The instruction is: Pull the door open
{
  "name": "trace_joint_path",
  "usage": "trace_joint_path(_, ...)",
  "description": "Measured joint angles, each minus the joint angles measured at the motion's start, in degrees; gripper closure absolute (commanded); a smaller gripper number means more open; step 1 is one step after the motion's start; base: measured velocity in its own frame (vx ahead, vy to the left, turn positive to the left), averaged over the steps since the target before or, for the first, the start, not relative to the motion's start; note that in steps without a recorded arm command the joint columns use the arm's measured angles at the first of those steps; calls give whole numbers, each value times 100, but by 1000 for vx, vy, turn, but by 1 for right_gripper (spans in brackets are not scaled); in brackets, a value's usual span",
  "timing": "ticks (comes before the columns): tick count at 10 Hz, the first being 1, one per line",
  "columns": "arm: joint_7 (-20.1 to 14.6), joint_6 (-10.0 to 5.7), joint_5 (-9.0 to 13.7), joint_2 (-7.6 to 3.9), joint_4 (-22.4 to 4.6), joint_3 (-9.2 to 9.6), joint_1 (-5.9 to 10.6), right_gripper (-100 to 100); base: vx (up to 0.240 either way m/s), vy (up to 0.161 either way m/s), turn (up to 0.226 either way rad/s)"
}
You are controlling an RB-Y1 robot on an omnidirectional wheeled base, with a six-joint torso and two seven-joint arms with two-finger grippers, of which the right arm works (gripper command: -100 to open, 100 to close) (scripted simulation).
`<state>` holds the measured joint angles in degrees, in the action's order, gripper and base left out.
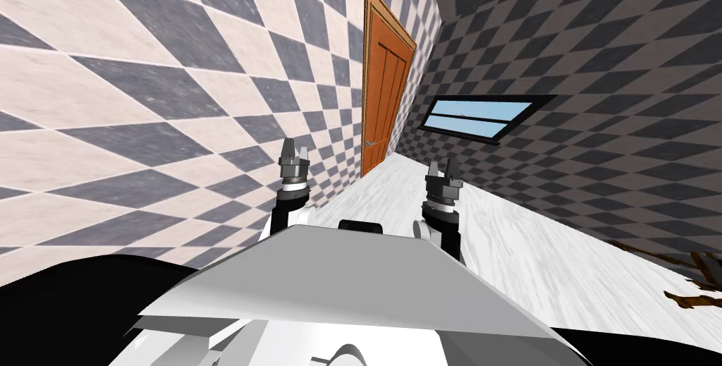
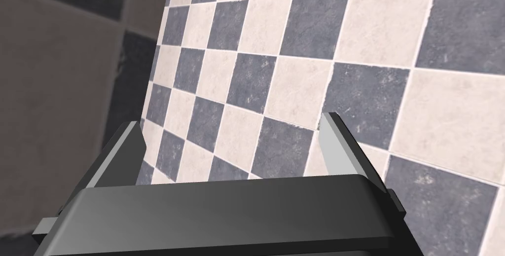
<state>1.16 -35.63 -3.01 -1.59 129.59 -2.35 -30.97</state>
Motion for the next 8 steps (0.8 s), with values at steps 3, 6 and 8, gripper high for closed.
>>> trace_joint_path(3,-25,-74,4,-51,-368,37,138,-100,110,-33,108)
trace_joint_path(6,-89,-135,37,-134,-766,43,291,-100,116,-61,120)
trace_joint_path(8,-129,-154,57,-186,-989,40,394,-100,83,-51,93)
